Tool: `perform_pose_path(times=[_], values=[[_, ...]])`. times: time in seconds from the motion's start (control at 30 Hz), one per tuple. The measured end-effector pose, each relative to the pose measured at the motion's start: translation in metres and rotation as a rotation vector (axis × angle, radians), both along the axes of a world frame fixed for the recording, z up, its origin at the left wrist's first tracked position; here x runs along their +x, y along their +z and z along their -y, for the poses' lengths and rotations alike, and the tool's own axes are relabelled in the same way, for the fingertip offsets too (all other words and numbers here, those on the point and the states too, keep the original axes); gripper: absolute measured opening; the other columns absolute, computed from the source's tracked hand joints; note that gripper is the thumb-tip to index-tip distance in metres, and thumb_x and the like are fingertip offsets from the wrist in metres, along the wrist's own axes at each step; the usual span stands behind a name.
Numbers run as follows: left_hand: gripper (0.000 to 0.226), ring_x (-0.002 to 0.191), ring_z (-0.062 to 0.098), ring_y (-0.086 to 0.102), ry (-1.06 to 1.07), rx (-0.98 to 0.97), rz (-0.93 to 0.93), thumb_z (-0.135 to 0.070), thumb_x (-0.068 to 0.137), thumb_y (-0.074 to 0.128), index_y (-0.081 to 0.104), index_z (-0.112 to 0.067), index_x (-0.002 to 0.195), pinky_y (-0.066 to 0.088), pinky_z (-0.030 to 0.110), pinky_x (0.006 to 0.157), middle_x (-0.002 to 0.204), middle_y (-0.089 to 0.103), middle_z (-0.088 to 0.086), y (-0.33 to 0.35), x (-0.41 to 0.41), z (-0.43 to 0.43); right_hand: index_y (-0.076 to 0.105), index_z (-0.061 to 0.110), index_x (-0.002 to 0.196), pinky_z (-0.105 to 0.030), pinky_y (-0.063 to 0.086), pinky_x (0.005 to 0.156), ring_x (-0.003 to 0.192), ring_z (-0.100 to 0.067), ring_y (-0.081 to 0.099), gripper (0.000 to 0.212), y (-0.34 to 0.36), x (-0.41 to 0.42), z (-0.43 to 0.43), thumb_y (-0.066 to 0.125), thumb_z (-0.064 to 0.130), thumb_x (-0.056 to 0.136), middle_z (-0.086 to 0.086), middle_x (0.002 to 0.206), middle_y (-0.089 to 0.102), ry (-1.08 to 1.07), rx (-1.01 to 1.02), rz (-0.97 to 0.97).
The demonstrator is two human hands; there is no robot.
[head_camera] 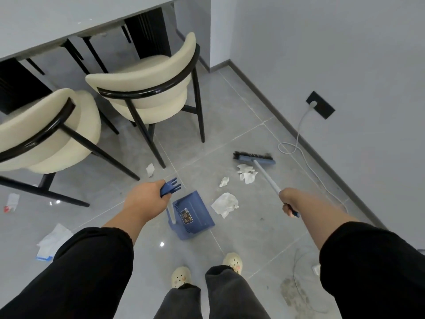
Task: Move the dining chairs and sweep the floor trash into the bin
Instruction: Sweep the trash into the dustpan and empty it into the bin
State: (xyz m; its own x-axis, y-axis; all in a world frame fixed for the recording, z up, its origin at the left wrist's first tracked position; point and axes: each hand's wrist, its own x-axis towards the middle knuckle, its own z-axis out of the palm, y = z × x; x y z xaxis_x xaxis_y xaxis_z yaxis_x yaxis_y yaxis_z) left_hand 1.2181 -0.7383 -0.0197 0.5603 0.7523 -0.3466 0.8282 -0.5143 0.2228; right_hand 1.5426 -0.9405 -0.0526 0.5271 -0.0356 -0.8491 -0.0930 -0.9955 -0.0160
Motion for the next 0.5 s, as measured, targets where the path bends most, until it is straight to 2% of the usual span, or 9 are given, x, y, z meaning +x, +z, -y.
perform_pose_path(times=[0.07,0.17,0.27,0.37,0.5], values=[[0.015,0.072,0.018,0.055,-0.042,-0.024,-0.02,-0.036,0.091,0.052,0.056,-0.022,0.096,0.049,0.03,0.066,0.082,0.062,-0.001,-0.003,-0.01,0.001,0.036,0.007,0.078,-0.009,0.026,0.038,0.019,-0.009,0.024,0.023,-0.011,-0.017,0.012,0.026,0.013,0.098,-0.004,0.038,0.038,-0.02,-0.016,-0.049],[0.015,0.074,0.021,0.057,-0.049,-0.023,-0.008,-0.034,0.092,0.052,0.055,-0.02,0.097,0.049,0.031,0.067,0.084,0.063,0.002,-0.005,-0.019,-0.002,0.037,0.005,0.08,-0.009,0.029,0.04,0.017,-0.01,0.023,0.023,-0.021,-0.056,0.029,0.022,0.013,0.097,-0.004,0.027,0.035,-0.017,-0.052,-0.132],[0.016,0.072,0.023,0.054,-0.085,0.015,-0.011,-0.033,0.094,0.05,0.052,-0.017,0.094,0.044,0.029,0.063,0.084,0.062,0.004,-0.006,-0.023,-0.004,0.036,0.007,0.074,-0.006,0.029,0.04,0.017,-0.01,0.025,0.03,-0.021,-0.11,0.041,0.021,0.017,0.098,-0.005,0.024,0.033,-0.035,-0.071,-0.216],[0.017,0.077,0.028,0.061,-0.149,0.053,-0.02,-0.032,0.095,0.046,0.049,-0.016,0.093,0.038,0.028,0.061,0.084,0.063,0.006,-0.01,-0.031,-0.003,0.038,0.004,0.078,-0.007,0.028,0.038,0.017,-0.011,0.026,0.029,-0.015,-0.167,0.051,0.022,0.017,0.098,-0.007,0.025,0.034,0.016,-0.077,-0.305],[0.016,0.072,0.028,0.059,-0.168,0.049,-0.001,-0.032,0.094,0.046,0.048,-0.017,0.09,0.044,0.029,0.06,0.084,0.066,0.007,-0.017,-0.045,-0.009,0.04,0.005,0.068,-0.017,0.028,0.047,0.024,-0.013,0.025,0.03,-0.003,-0.226,0.057,0.03,0.016,0.095,-0.007,0.032,0.034,0.013,-0.015,-0.376]])
